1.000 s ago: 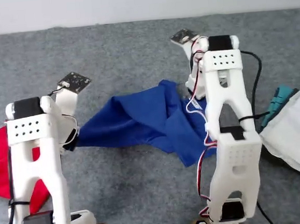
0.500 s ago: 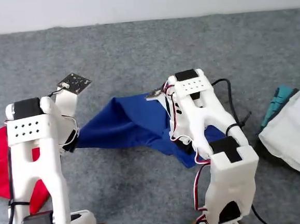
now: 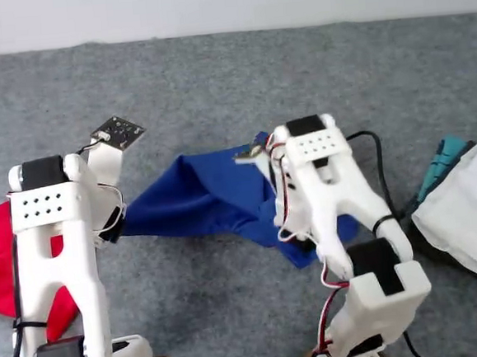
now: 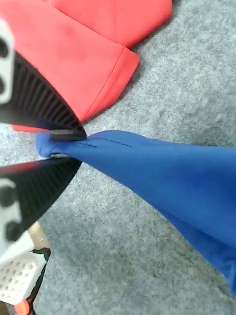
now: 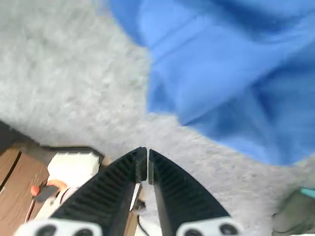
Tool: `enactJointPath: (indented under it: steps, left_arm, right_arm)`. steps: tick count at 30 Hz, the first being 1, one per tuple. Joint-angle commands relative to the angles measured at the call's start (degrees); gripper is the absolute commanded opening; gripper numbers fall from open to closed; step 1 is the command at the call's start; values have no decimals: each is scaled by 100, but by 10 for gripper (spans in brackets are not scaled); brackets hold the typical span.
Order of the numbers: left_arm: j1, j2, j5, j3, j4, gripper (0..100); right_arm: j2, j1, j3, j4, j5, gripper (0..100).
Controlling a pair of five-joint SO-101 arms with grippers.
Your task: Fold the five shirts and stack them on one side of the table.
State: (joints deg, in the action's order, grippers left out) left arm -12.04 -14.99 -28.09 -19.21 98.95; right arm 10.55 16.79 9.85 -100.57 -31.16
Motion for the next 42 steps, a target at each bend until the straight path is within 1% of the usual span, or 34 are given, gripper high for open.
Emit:
enactJointPath:
  steps: [1,4,6,9,13,18,23,28,33,35,39,42]
  left_arm:
    - [9,-220,53,40,-62,14]
    - [18,-229,53,40,-62,14]
    - [18,-246,53,40,-62,14]
    - [0,-246,53,31,-35,14]
    - [-18,-246,53,31,-26,14]
    - [-18,-246,53,22,-53,14]
    - [-9,-246,53,22,-53,14]
    - [9,-246,53,-66,-62,14]
    - [0,-246,97,-171,-62,14]
    - [0,-246,185,-189,-62,14]
    - [18,-246,202,-189,-70,14]
    - [18,-246,211,-189,-176,14]
  right_arm:
    - [-189,145,299,136,26,12]
    - [259,101,343,822,26,12]
    - [602,-127,185,1332,-35,12]
    - [1112,-514,-457,1789,-396,12]
    - [1771,-1007,-1758,2079,-633,9]
    - [2598,-1385,-4026,2105,-774,9]
    - [3284,-1393,-5996,1947,-765,9]
    - [3802,-1174,-7367,1560,-765,9]
    - [4101,-1165,-8123,1393,-756,9]
    - [4119,-1156,-8343,989,-756,9]
    - [4110,-1033,-8624,-171,-756,9]
    - [4031,-1068,-8607,-259,-536,9]
